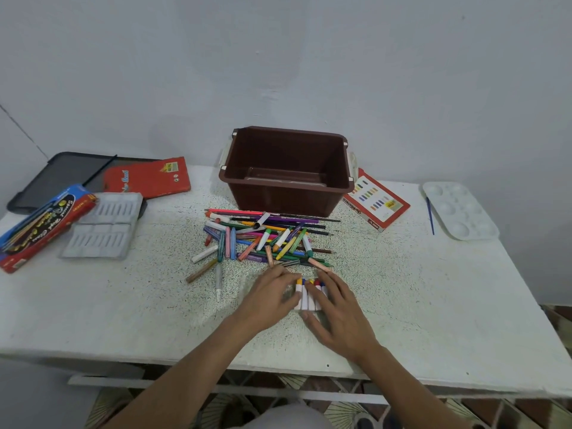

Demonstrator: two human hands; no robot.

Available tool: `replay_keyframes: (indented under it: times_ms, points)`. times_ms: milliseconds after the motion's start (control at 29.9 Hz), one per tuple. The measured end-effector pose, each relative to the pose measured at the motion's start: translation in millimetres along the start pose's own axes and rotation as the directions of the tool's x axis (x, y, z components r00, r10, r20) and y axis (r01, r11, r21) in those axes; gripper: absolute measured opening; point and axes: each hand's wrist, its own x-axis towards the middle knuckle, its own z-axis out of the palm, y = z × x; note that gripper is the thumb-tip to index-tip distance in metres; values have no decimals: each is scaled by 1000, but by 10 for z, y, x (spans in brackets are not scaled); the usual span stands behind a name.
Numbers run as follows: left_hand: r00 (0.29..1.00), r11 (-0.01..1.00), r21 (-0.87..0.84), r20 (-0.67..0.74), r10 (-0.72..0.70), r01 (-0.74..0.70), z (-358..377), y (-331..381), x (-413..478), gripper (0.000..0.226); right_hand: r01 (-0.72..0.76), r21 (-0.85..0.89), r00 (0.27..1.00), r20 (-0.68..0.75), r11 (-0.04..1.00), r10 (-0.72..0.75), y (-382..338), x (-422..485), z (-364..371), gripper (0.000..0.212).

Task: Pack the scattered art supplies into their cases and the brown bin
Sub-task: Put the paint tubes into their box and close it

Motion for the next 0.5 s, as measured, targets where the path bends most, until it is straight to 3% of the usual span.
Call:
replay_keyframes:
  times_ms: [100, 501]
  points:
    - [996, 995, 53, -32, 83, -82, 36, -56, -46, 48, 9, -2, 1000, -1, 1000, -9, -2, -2, -5, 57]
    - [981, 978, 155, -114, 157, -138, 127, -119, -101, 54, 3, 31, 1000, -1, 1000, -3, 0, 2, -4, 57]
